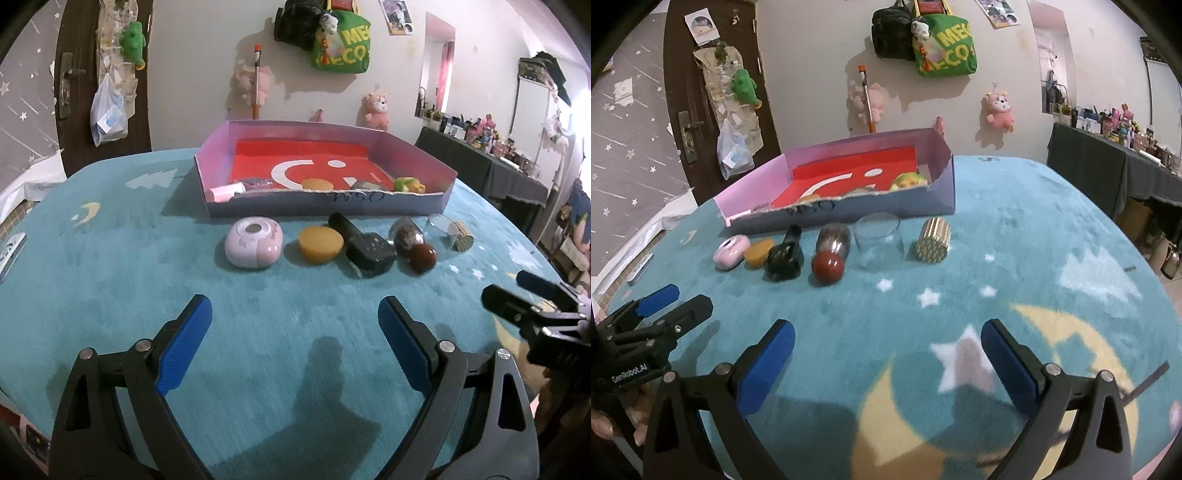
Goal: Organize rigid objects
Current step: 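Withdraw both tools from the pink box back over the table, then grasp the gold studded cylinder with the right tool while the left tool grasps the pink round compact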
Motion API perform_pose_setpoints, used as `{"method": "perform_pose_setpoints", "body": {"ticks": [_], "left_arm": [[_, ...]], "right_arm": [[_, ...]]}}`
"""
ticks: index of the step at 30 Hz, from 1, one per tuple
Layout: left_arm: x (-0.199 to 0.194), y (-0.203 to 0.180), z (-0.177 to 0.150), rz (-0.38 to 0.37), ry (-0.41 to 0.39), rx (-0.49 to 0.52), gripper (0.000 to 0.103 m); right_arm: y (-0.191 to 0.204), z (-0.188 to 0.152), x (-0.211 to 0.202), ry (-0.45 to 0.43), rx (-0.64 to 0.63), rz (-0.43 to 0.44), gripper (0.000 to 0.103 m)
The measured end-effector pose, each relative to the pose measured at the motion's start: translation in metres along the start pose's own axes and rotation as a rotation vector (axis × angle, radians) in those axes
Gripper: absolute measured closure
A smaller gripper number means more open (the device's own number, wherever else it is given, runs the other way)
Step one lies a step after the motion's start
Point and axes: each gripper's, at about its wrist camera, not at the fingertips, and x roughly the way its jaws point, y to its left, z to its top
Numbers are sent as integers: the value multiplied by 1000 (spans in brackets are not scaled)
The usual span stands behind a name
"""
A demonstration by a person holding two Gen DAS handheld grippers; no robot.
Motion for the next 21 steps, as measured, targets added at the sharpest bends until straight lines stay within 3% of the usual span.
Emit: {"method": "perform_pose_setpoints", "body": {"ticks": [7, 12, 14, 21], "left_arm": [[15, 12, 27, 30, 50, -9, 11], [32, 26, 47, 70, 87, -8, 12], [38, 30, 51, 74, 105, -6, 22], [60, 43, 60, 62, 182, -2, 35]], "right_arm": [[-13, 30, 7, 5, 1, -53, 0], [-29, 52, 24, 59, 27, -89, 0], [-36, 60, 33, 89, 46, -102, 0], [-49, 75, 54, 145, 72, -120, 5]]}}
